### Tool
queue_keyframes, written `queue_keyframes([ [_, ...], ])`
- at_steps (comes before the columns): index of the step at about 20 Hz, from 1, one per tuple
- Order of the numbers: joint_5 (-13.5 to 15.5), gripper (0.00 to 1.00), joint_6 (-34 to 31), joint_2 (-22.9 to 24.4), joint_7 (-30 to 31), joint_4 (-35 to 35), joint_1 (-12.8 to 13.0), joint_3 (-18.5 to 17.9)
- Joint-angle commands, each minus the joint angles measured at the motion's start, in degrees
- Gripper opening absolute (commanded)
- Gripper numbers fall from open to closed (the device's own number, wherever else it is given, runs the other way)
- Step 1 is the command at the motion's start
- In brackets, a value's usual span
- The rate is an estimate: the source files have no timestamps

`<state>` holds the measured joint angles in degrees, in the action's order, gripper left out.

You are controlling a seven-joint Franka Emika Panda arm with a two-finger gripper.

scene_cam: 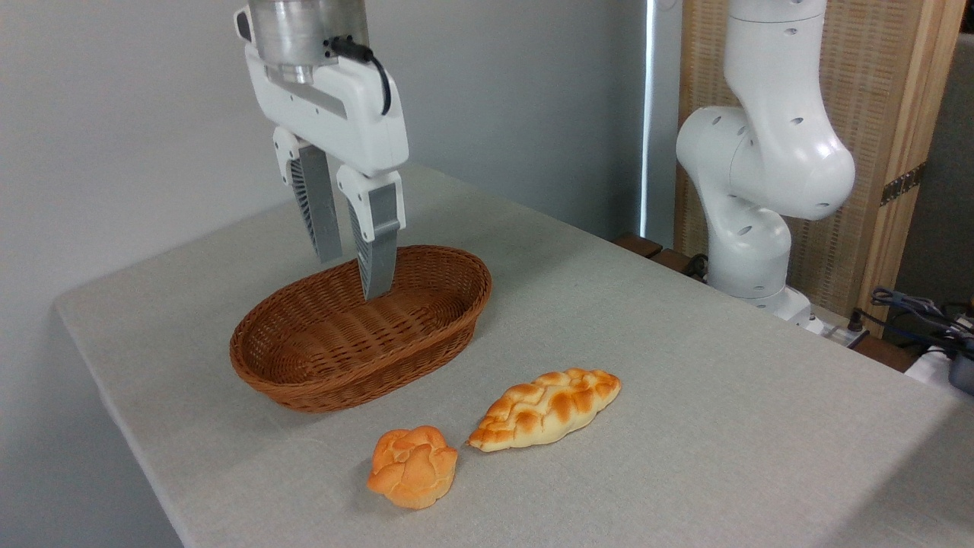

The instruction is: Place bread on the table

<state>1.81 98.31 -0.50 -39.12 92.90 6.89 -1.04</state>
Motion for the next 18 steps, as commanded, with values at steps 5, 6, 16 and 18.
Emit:
queue_keyframes([
  [5,-2.77,1.0,-0.75,-0.56,1.41,-0.88,-1.7,3.24],
  [6,-2.95,1.0,-2.49,-0.56,1.33,-0.88,-1.7,3.5],
  [16,-3.74,1.0,-6.99,-0.47,1.06,-0.97,-1.79,3.86],
  [18,-3.22,1.0,-6.91,-0.47,1.15,-0.97,-1.79,3.5],
])
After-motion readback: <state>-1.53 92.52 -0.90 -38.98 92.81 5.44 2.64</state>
